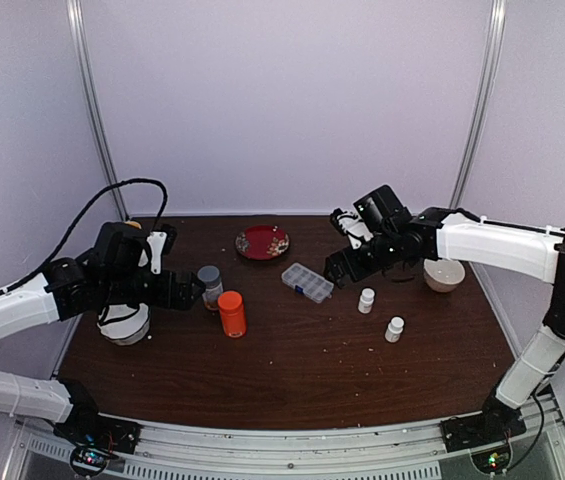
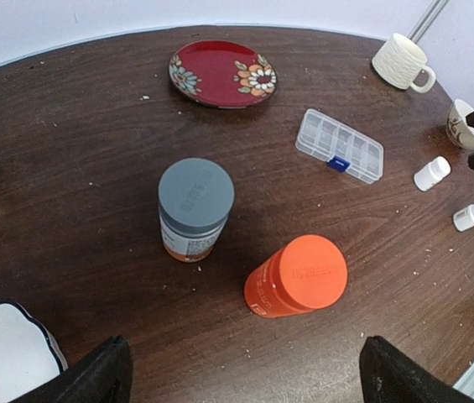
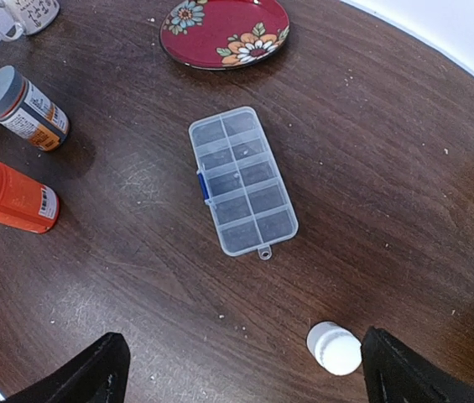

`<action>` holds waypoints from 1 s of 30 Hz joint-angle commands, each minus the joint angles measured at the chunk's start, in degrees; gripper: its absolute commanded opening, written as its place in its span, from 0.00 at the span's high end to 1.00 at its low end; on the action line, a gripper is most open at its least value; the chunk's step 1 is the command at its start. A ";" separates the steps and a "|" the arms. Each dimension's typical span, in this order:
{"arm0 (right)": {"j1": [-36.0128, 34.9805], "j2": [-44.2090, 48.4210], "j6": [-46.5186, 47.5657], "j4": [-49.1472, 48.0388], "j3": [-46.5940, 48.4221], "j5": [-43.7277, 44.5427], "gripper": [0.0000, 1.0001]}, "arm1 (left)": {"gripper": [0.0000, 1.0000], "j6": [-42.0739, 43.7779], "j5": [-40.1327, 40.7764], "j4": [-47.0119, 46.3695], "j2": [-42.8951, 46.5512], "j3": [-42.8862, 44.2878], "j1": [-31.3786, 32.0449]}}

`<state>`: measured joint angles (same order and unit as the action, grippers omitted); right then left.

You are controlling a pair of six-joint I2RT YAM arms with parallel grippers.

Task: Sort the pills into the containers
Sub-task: Pick up the pill container from the center of the board.

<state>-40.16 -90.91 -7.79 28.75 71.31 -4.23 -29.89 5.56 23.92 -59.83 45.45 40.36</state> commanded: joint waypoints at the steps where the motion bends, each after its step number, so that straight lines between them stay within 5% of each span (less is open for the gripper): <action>1: -0.36 -6.69 2.55 2.15 6.38 1.22 0.00 | 0.02 -0.82 2.61 -2.72 1.22 0.54 0.12; 15: -0.44 -29.58 7.00 10.80 27.16 2.46 0.00 | 0.02 -2.06 1.01 0.28 3.08 2.57 -3.40; 30: -0.44 -41.22 11.61 18.12 39.62 5.50 0.01 | 0.02 -3.53 -0.26 0.86 3.47 3.20 -4.24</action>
<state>-40.23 -130.72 2.74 44.16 108.53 -2.31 -32.97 6.35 25.58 -56.49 47.18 36.56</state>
